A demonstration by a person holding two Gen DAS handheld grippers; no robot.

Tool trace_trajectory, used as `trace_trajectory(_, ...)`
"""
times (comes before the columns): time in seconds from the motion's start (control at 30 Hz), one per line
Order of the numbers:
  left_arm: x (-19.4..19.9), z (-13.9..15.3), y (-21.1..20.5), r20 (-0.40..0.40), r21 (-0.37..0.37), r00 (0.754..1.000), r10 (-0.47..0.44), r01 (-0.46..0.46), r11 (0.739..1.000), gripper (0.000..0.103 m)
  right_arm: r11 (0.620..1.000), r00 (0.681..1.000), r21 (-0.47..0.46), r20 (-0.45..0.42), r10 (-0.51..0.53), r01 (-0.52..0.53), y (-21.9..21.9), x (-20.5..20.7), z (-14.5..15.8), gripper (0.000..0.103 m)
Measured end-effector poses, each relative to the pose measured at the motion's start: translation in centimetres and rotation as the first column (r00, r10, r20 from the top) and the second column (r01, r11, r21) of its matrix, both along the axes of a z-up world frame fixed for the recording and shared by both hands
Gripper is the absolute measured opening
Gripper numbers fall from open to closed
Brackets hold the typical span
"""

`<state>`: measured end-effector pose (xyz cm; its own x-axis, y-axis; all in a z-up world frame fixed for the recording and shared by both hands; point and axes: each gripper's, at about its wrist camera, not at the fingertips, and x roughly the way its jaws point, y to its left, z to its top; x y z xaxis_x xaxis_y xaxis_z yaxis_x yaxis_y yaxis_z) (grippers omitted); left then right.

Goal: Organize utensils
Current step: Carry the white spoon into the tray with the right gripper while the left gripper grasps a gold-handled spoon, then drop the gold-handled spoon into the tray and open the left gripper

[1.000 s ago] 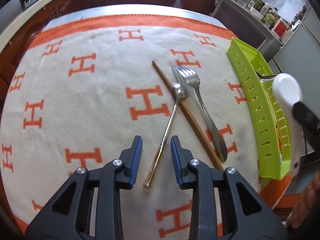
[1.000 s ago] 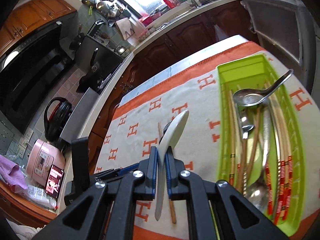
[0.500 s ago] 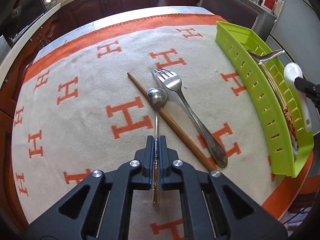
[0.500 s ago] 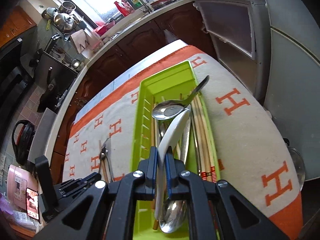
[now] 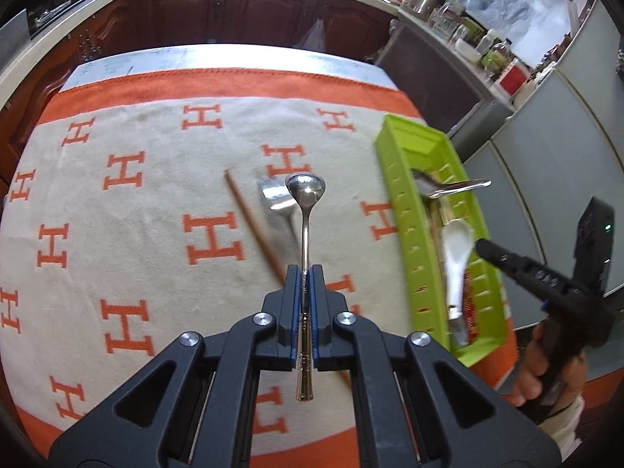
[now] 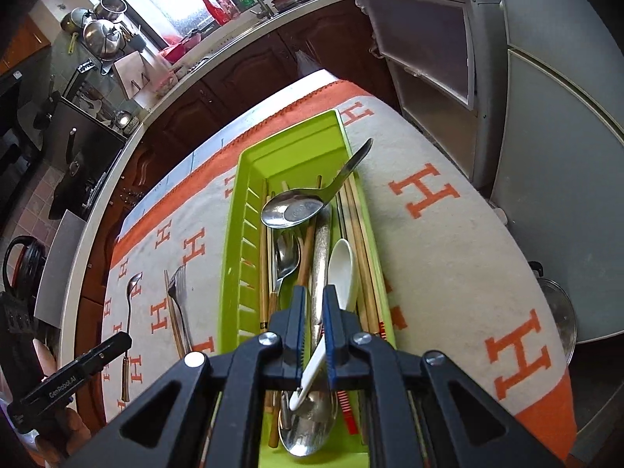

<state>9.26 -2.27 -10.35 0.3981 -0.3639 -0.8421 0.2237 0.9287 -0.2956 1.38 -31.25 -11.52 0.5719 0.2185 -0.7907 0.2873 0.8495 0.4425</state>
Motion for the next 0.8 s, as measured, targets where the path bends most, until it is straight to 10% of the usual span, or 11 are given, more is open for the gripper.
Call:
trace_trajectory(0.27, -0.7, 2.6, -7.8, 0.014, -0.042, 0.995, -0.096, 0.096, 0.994, 0.002, 0.999, 0.999, -0.025, 0.043, -0.021, 0.022, -0.4, -1.4, 1.6, 0.008)
trace_trajectory(0.8, -1.1, -1.6, -16.2, -0.044, 0.082, 0.983, -0.181, 0.184, 0.98, 0.003, 0.999, 0.999, -0.042, 0.043, -0.027, 0.029, -0.7, -2.3, 1.8, 0.008)
